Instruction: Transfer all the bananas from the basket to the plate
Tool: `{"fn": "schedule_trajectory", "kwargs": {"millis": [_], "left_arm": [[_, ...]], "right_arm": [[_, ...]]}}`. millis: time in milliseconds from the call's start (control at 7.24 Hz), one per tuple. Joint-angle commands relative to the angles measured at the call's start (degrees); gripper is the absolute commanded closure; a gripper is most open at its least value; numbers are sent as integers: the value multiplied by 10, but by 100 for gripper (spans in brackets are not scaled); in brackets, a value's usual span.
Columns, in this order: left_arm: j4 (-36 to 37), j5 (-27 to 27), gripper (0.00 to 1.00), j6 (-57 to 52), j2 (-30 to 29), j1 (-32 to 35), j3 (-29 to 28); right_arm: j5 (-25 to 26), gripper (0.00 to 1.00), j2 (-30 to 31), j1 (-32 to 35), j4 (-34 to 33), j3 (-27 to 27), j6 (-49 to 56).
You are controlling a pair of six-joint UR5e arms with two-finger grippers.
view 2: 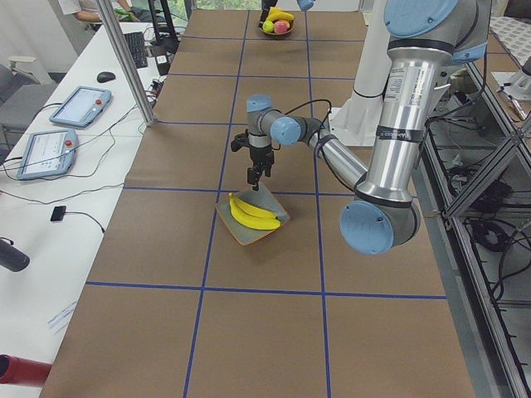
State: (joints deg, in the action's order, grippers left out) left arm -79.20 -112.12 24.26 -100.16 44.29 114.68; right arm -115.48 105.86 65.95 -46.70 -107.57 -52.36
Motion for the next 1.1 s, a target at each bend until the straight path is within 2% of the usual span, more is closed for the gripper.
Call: {"fn": "schedule_trajectory", "kwargs": {"millis": [0, 138, 276, 552, 690, 967], "left_arm": [[-4, 0, 1, 9, -1, -2, -6], [-5, 0, 1, 10, -1, -2, -10], [-6, 0, 1, 11, -2, -3, -18], [-6, 0, 1, 19, -5, -3, -19], [-6, 0, 1, 25, -7, -3, -18], [-6, 1, 1, 25, -8, -3, -20]], "right_arm": [[-8, 0, 4, 47, 2, 43, 75], [-42, 0, 6, 102, 0, 87, 242], [-89, 0, 2, 143, -2, 124, 302], [-126, 0, 16, 187, 8, 179, 381], [-127, 0, 53, 194, 38, 184, 438], [-127, 0, 61, 200, 48, 211, 437]]}}
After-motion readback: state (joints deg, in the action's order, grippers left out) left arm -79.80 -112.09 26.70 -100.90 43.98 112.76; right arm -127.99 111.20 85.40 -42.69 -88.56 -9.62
